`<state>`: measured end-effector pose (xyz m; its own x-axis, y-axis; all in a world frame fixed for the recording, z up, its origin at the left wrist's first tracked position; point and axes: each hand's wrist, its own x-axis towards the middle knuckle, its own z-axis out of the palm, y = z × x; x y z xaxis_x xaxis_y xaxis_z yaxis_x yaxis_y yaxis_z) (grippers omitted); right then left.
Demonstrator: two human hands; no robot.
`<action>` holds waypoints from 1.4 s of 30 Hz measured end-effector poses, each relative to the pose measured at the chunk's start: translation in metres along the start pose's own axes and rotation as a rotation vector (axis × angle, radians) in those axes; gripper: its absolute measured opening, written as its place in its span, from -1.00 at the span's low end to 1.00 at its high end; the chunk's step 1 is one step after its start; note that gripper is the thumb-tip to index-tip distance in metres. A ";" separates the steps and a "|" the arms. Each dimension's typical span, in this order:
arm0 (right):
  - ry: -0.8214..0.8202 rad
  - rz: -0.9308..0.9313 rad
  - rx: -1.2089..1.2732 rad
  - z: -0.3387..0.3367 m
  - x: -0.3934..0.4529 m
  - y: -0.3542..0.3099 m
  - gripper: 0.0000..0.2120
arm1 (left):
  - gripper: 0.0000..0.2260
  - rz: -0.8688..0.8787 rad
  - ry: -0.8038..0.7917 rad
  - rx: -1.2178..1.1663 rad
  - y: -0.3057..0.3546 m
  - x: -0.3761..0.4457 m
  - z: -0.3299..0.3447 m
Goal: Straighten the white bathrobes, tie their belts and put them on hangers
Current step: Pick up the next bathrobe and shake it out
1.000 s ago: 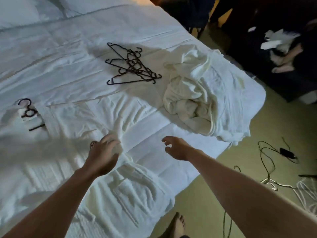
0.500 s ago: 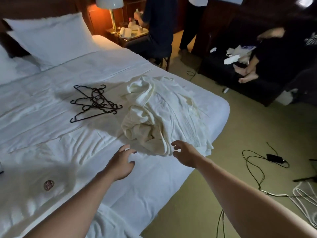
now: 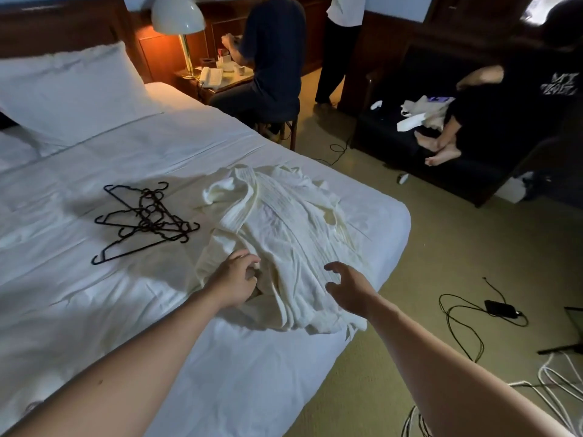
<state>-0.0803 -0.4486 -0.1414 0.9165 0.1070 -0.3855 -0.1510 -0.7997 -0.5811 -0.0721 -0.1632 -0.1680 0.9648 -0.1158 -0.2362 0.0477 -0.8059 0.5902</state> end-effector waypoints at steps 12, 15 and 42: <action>-0.110 -0.033 -0.055 -0.025 0.096 -0.027 -0.53 | -0.36 -0.228 0.133 -0.043 -0.008 0.135 -0.034; -0.149 -0.074 -0.090 -0.036 0.130 -0.033 -0.54 | -0.31 -0.351 0.245 0.016 -0.013 0.168 -0.041; 0.057 -0.243 0.182 -0.069 0.157 -0.140 -0.50 | -0.80 0.006 0.014 -1.633 0.192 0.086 -0.198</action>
<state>0.1106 -0.3608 -0.0711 0.9524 0.2449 -0.1816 0.0161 -0.6352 -0.7722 0.0716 -0.2124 0.0779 0.9676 -0.1041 -0.2300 0.2430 0.6308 0.7370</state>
